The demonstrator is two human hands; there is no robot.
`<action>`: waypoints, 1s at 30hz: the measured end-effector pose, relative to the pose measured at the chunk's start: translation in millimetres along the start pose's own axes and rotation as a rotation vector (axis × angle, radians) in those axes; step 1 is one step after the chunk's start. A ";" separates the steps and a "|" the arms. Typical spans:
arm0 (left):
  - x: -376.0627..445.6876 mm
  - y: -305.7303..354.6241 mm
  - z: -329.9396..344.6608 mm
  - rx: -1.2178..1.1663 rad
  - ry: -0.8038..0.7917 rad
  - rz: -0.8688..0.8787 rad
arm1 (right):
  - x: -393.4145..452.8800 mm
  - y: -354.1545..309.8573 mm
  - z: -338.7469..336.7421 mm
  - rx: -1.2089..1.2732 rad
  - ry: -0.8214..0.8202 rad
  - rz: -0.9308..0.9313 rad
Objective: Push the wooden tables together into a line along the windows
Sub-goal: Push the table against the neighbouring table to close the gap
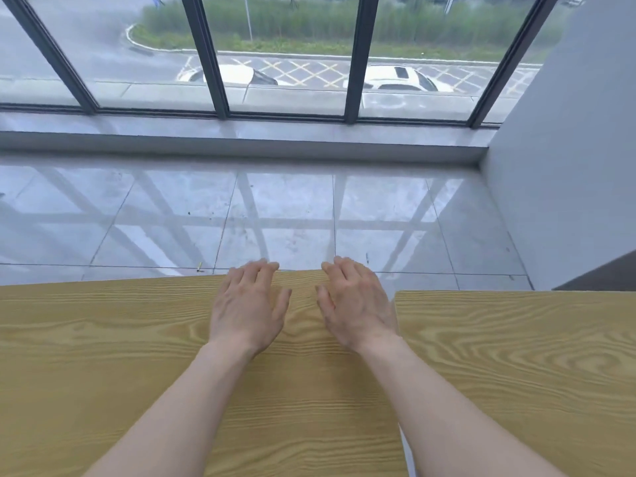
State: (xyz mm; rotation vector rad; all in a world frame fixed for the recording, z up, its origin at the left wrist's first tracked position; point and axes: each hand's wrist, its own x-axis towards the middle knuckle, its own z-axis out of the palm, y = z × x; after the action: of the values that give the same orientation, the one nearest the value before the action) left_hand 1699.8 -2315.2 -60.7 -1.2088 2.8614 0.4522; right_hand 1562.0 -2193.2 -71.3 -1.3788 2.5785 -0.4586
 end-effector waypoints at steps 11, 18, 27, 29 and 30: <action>41.7 -5.9 46.0 0.025 0.002 0.003 | 33.1 13.9 42.7 -0.040 0.032 0.008; 42.7 -2.1 53.6 0.094 0.056 -0.009 | 31.3 17.5 45.6 -0.041 0.069 0.024; 34.2 5.0 58.5 0.119 0.095 0.001 | 18.9 22.7 42.7 -0.033 0.075 0.012; 29.7 9.6 61.0 0.126 0.086 0.010 | 12.0 26.3 41.3 -0.033 0.085 0.022; 27.4 12.1 62.3 0.128 0.085 0.018 | 8.4 28.0 40.3 -0.038 0.089 0.028</action>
State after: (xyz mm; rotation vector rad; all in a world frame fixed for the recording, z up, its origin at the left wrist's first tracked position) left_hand 1665.3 -2310.0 -120.3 -1.2097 2.9217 0.2192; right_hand 1547.6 -2193.0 -119.0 -1.3618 2.6877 -0.4791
